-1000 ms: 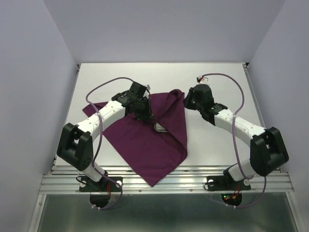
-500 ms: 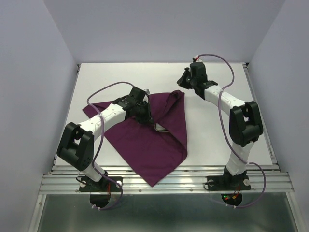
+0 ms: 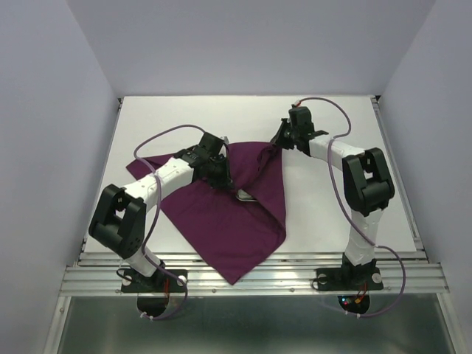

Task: Prepare the surgical pack
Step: Pack the surgical kit at the center of the board.

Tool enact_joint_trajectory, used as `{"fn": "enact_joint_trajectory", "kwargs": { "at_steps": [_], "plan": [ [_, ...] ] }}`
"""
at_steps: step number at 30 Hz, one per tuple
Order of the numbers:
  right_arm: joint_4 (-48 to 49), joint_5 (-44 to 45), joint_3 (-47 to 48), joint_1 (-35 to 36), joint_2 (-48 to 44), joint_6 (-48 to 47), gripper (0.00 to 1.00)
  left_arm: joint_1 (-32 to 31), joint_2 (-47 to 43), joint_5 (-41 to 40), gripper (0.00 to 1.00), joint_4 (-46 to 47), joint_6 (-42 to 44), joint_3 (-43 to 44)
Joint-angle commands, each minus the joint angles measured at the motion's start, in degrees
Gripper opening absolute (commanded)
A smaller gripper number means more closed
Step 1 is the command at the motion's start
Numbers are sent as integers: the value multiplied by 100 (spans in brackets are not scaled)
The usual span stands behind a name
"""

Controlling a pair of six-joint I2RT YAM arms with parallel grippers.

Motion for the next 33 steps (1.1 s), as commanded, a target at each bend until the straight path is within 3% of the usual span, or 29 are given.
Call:
{"fn": "enact_joint_trajectory", "kwargs": {
  "at_steps": [1, 9, 14, 18, 20, 24, 26, 30, 33],
  "plan": [
    [324, -163, -427, -17, -825, -53, 1, -29, 5, -97, 0, -6, 94, 63],
    [543, -497, -1297, -17, -983, -211, 1, -21, -302, -369, 0, -103, -38, 11],
    [588, -532, -1509, -17, -914, -360, 1, -29, -513, -202, 23, -103, -47, -7],
    [457, -409, -1422, -17, -1141, -519, 1, -29, -742, -298, 67, -252, 15, 203],
    [412, -287, -1386, -17, -1282, -615, 1, -3, -891, -430, 77, -479, 85, 449],
    [122, 117, -1360, -17, -1598, -765, 1, 312, -1085, -738, 79, -753, 217, 661],
    [43, 467, -1334, -17, -1782, -809, 1, 786, -1155, -738, 76, -727, 226, 530],
    [-1, 1049, -1509, -17, -2178, -835, 1, 1841, -1103, -467, 51, -341, -2, -50],
    [60, 1103, -1641, -17, -2346, -835, 1, 2439, -910, -369, 45, 63, -274, -437]
  ]
}}
